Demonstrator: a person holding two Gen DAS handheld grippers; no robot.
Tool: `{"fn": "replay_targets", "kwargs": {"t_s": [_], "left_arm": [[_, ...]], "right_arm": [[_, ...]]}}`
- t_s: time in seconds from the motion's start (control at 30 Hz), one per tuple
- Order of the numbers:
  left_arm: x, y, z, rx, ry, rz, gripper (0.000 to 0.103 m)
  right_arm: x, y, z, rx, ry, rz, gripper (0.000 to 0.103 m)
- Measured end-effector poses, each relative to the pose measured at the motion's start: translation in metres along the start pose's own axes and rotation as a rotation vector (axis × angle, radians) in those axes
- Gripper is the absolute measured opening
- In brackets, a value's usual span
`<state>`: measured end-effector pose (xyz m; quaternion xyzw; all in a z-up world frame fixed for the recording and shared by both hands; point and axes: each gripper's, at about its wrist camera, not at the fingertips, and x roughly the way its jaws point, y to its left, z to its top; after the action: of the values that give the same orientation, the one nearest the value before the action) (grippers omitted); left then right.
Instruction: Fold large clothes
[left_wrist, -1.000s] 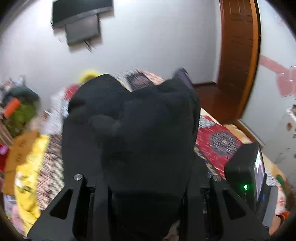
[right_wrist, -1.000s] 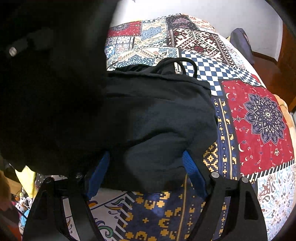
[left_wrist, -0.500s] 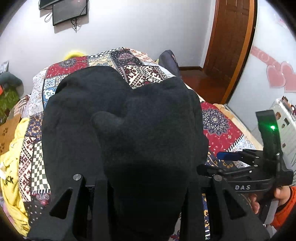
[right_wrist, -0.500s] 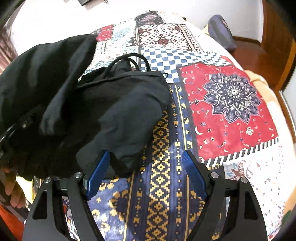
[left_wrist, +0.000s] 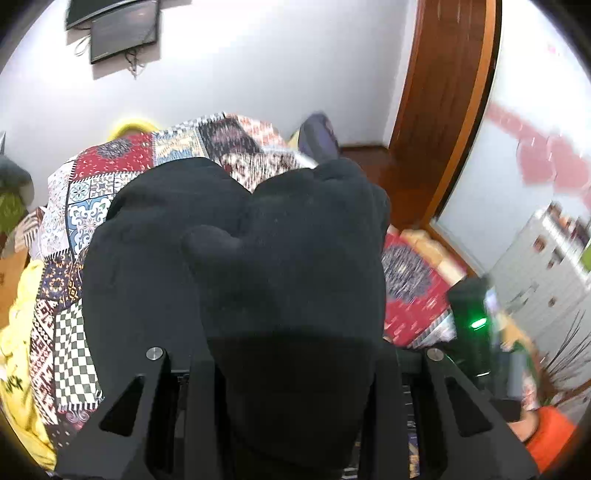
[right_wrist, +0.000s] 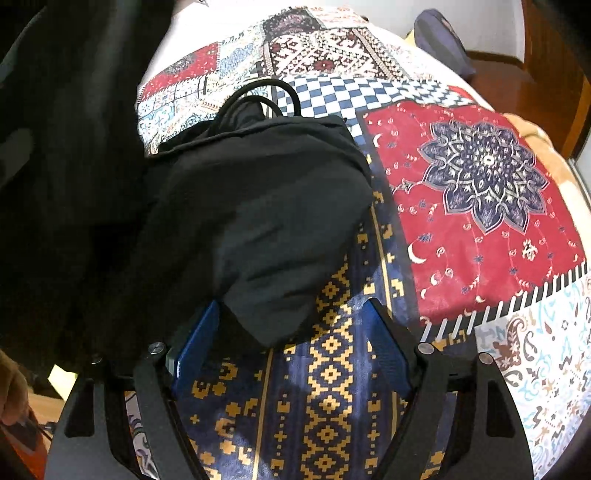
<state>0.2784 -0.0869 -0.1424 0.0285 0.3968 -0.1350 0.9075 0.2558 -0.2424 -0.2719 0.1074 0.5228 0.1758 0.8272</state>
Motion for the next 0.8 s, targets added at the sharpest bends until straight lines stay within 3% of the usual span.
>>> {"fn": "replay_targets", "kwargs": {"t_s": [0.07,0.13,0.27,0.37,0.43,0.5,0.6,0.73,0.8], "left_arm": [[0.025,-0.002,-0.009,0.008,0.064,0.024,0.031],[0.037,-0.004,-0.017,0.018,0.079,0.028,0.034],[0.039,-0.019,-0.028,0.083,0.078,0.045,0.036],[0.034,-0.023,-0.032,0.115,0.089,0.017,0.046],[0.029,-0.021,-0.032,0.111,0.093,-0.025,0.070],[0.018,-0.025,-0.036,0.110,0.092,-0.073,0.086],[0.006,-0.024,-0.038,0.113,0.084,-0.037,0.088],[-0.029,-0.009,-0.043,0.038,0.055,-0.068,0.088],[-0.051,0.001,-0.045,0.016,0.018,-0.047,0.088]], "right_arm": [[0.001,-0.004,0.000,0.017,0.006,0.014,0.077],[0.000,-0.008,-0.001,0.026,0.026,0.040,0.077],[-0.013,-0.009,-0.005,-0.030,0.005,-0.032,0.077],[-0.028,-0.011,-0.008,-0.069,-0.016,-0.079,0.077],[-0.038,-0.014,-0.009,-0.085,-0.030,-0.102,0.077],[-0.049,-0.016,-0.008,-0.093,-0.045,-0.118,0.077],[-0.064,-0.015,-0.008,-0.097,-0.065,-0.112,0.077],[-0.084,-0.009,-0.002,-0.095,-0.106,-0.091,0.077],[-0.096,-0.002,-0.001,-0.102,-0.125,-0.075,0.077]]}}
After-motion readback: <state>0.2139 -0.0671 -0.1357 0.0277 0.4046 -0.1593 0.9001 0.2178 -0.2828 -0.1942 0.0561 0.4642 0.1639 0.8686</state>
